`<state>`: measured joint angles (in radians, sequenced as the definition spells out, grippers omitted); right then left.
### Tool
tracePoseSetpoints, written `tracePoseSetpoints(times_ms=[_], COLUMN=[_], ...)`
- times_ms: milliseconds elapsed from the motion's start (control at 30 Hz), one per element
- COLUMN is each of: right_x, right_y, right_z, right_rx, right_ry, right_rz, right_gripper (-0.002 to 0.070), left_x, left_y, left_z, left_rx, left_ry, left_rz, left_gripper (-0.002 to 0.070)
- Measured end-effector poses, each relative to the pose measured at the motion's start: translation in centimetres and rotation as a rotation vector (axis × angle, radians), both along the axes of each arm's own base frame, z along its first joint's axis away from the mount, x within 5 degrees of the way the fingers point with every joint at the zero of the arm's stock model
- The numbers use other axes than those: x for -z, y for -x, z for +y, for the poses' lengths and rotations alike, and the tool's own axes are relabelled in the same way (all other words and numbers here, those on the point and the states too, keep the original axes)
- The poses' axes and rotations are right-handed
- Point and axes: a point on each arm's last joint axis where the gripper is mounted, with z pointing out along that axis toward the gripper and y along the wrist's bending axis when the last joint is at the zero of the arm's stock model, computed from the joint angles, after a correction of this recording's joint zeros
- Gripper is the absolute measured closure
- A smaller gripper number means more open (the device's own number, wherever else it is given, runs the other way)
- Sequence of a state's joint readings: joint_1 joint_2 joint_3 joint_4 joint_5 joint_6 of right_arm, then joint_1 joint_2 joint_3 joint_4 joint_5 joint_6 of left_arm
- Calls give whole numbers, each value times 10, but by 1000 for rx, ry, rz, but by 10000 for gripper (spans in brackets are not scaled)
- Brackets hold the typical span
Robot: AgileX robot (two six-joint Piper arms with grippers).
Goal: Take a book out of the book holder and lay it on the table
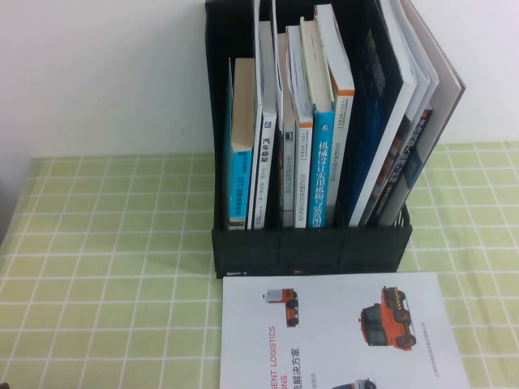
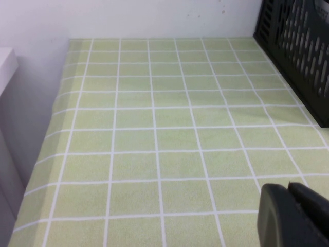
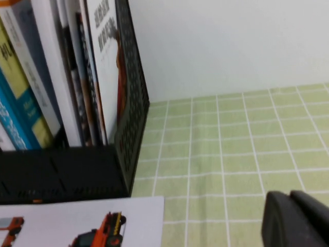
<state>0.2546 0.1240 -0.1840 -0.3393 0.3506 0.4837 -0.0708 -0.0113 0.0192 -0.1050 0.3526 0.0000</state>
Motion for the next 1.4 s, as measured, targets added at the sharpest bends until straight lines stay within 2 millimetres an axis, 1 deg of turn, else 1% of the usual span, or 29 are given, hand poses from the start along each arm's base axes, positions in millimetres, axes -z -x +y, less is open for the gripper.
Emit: tracePoseSetpoints(times_ms=[100,267,367,533,767,900,1133,1400], right_x=[23,54,63,66,66,66,66,66], right_y=[1,3,5,7,7,7,8,8], right_z=[0,-3,-6,-10,-10,-10,-14,-14], right_rx=[13,51,99,145,124,129,202,202], right_ry=[11,58,75,114,201,207,205,207], right_rz=[22,47,66,102,107,107,115,115], right_gripper=[678,678,678,678,678,678,678,678], left_x=[0,0,0,0,0,0,0,0], left_y=[0,0,0,0,0,0,0,0], left_z=[0,0,0,0,0,0,0,0], left_rx=[0,0,0,0,0,0,0,0], left_ry=[0,0,0,0,0,0,0,0], left_rz=[0,0,0,-2,-2,-2,-2,-2], left_gripper=[678,678,678,678,678,678,678,678])
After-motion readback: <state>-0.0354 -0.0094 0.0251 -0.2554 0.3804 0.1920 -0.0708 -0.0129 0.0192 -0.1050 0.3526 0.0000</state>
